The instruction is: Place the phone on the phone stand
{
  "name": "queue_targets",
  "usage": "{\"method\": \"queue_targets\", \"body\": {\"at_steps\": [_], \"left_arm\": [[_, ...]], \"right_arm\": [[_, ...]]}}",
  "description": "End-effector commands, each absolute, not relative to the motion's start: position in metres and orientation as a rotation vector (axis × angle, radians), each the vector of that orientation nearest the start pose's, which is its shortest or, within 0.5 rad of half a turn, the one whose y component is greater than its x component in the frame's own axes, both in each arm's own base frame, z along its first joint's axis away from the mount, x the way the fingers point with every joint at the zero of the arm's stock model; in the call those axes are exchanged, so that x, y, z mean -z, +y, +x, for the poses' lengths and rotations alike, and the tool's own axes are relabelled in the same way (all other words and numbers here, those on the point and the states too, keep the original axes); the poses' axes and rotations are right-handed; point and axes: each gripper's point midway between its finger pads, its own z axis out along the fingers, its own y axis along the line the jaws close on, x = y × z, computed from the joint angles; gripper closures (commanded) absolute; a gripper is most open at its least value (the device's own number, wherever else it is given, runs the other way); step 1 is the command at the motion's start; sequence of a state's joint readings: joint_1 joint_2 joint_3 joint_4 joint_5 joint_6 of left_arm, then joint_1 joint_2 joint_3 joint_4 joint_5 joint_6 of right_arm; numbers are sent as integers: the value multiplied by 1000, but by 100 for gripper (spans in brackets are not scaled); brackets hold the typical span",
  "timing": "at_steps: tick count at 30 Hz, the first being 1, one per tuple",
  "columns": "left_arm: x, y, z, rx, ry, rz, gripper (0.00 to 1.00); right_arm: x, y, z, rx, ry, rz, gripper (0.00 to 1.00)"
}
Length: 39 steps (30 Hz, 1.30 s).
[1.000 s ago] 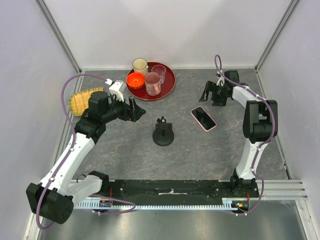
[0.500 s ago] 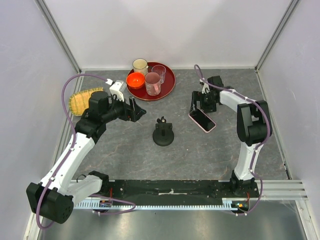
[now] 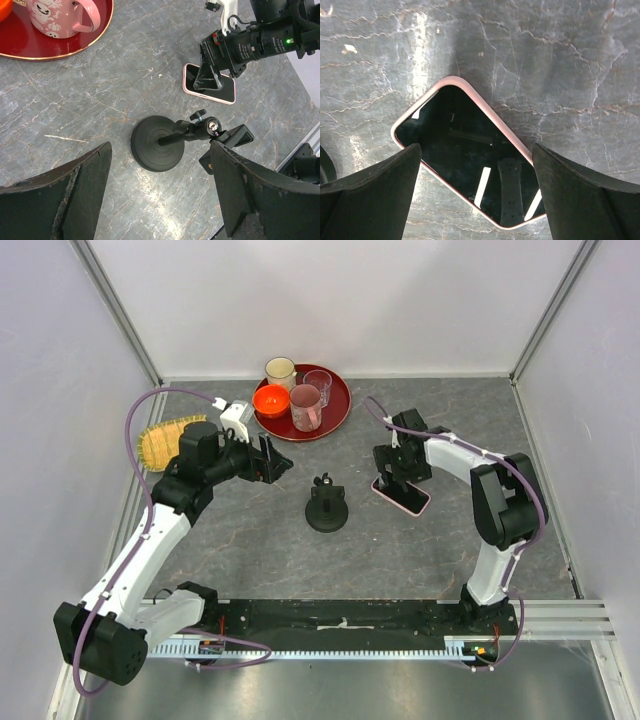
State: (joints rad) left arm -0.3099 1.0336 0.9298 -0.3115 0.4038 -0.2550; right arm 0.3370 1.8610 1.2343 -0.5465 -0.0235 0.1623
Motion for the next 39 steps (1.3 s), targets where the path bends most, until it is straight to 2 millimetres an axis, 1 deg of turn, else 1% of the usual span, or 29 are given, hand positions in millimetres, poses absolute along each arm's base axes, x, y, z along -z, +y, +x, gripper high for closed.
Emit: {"method": "queue_targets", "body": {"at_steps": [1, 3, 4, 5, 6, 8, 12, 13, 16, 17, 19, 20, 22, 23, 24, 25, 26, 27, 28, 31, 33, 35, 39], "left_arm": [[-255, -182, 290, 808, 1968, 331, 14], [-254, -182, 290, 805, 1971, 329, 14], [-255, -182, 290, 803, 1968, 328, 14], [-254, -182, 290, 805, 1975, 328, 14], [-254, -182, 290, 805, 1975, 328, 14], [-254, -183, 290, 812, 1975, 331, 14], [-253, -184, 290, 817, 1978, 333, 14], [-253, -184, 290, 816, 1977, 334, 14], [-253, -184, 289, 818, 1978, 334, 14], [-254, -184, 289, 819, 1976, 334, 14], [-254, -184, 289, 822, 1977, 335, 14], [-255, -184, 290, 825, 1975, 335, 14], [-255, -184, 289, 822, 1974, 336, 14], [-254, -183, 289, 819, 1976, 333, 14], [-254, -183, 289, 816, 1975, 335, 14], [-253, -183, 288, 815, 1979, 332, 14], [-254, -183, 288, 815, 1974, 333, 14], [-255, -182, 288, 814, 1973, 332, 14], [-255, -182, 288, 814, 1971, 335, 14], [-256, -183, 288, 820, 1969, 337, 14], [-255, -183, 287, 820, 1971, 336, 14], [-254, -183, 287, 818, 1976, 335, 14], [-257, -183, 287, 823, 1967, 339, 14]], "right_arm": [[-22, 123, 345, -127, 2802, -131, 2], [-21, 127, 342, -218, 2793, -79, 2], [-20, 126, 333, -255, 2799, -54, 2], [-22, 129, 332, -302, 2785, -11, 2], [-25, 136, 327, -385, 2786, -5, 2], [-33, 142, 316, -464, 2761, 26, 2], [-55, 167, 296, -678, 2689, 52, 2], [-62, 168, 292, -697, 2661, 47, 2], [-74, 169, 290, -704, 2625, 68, 2], [-75, 168, 292, -689, 2618, 76, 2], [-69, 158, 298, -582, 2651, 173, 2], [-64, 142, 307, -440, 2646, 236, 2], [-60, 142, 311, -354, 2673, 292, 2], [-59, 144, 313, -317, 2668, 290, 2], [-60, 145, 319, -285, 2657, 297, 2], [-59, 140, 318, -222, 2664, 331, 2], [-59, 129, 322, -103, 2639, 364, 2], [-59, 126, 326, -57, 2638, 374, 2], [-57, 125, 324, -32, 2651, 357, 2], [-48, 130, 325, -27, 2692, 338, 2], [-44, 126, 325, 47, 2721, 334, 2], [-40, 128, 324, 80, 2731, 304, 2], [-28, 138, 320, 31, 2770, 270, 2]]}}
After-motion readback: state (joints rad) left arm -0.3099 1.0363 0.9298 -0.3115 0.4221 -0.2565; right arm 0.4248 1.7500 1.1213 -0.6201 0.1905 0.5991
